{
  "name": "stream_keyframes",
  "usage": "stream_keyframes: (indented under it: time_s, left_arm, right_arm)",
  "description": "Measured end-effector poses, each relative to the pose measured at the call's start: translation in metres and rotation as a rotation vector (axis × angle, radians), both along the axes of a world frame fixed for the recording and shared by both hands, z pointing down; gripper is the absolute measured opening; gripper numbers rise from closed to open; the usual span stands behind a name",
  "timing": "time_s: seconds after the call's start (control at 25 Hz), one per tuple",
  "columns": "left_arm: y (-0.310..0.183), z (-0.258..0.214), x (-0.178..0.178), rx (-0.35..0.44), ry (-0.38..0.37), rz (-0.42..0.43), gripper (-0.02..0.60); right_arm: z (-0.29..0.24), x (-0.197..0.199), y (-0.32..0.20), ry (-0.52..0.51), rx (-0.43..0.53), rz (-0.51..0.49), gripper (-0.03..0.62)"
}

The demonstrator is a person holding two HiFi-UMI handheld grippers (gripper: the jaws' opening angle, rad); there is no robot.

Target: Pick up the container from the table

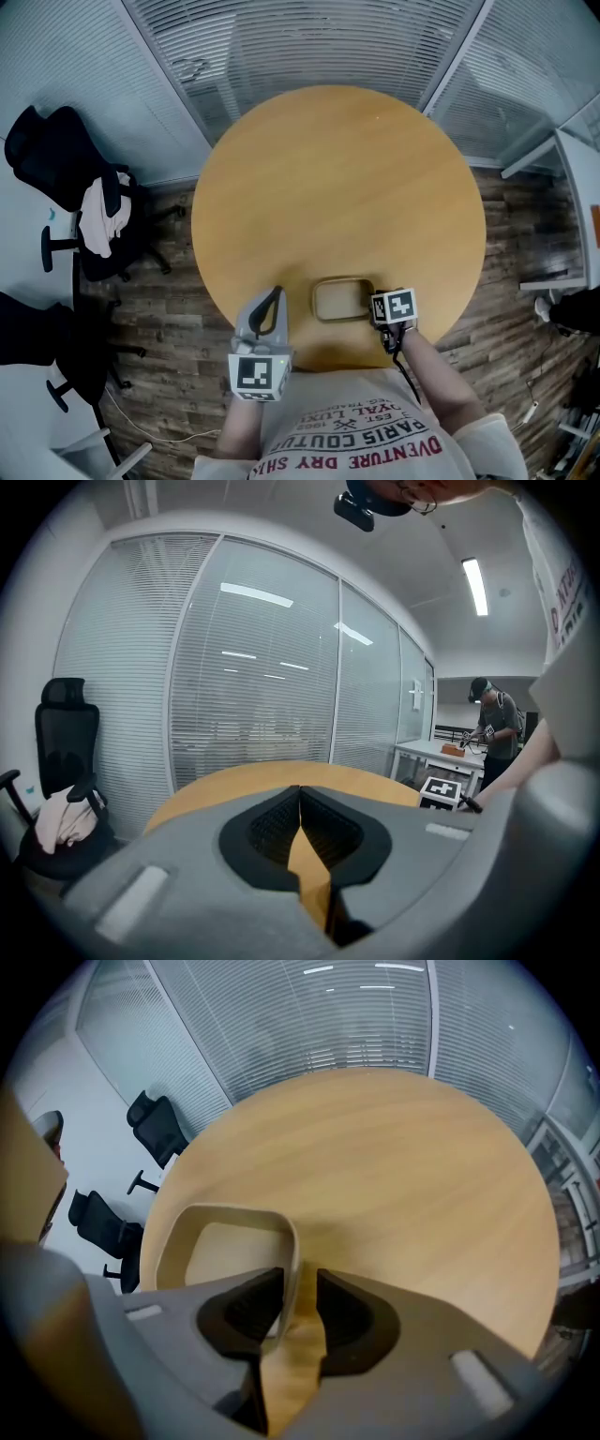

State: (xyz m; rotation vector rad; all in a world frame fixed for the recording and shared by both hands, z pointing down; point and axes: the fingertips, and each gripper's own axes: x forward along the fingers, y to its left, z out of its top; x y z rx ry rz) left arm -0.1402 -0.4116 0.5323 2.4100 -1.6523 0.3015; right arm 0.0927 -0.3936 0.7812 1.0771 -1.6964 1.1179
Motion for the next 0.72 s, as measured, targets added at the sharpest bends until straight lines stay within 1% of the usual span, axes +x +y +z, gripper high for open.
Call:
stream_keyframes:
  time_s: [0.28,0.4,0.6,0.72]
  left_arm:
    - [0.003,0.001,-0.008,-0.017,-0.013,-0.019,0.008]
    - [0.004,0.000,-0.010,-0.020,-0.013,-0.021,0.008]
    - [0.000,-0.007,-0.013,-0.010,-0.016,-0.028,0.008]
    - [-0.003,-0.012,-0.015,0.001,-0.014,-0.035,0.008]
  right_arm:
    - [0.011,-0.005,0.002,-0.023,-0.021,0.014,0.093]
    - [0.008,-0.005,-0.001,-0.017,-0.002,0.027,0.048]
    - [0.006,-0.004,-0.003,-0.008,0.008,0.045,0.040]
    - [0.001,-0.003,-0.004,-0.005,0.030,0.054,0.021]
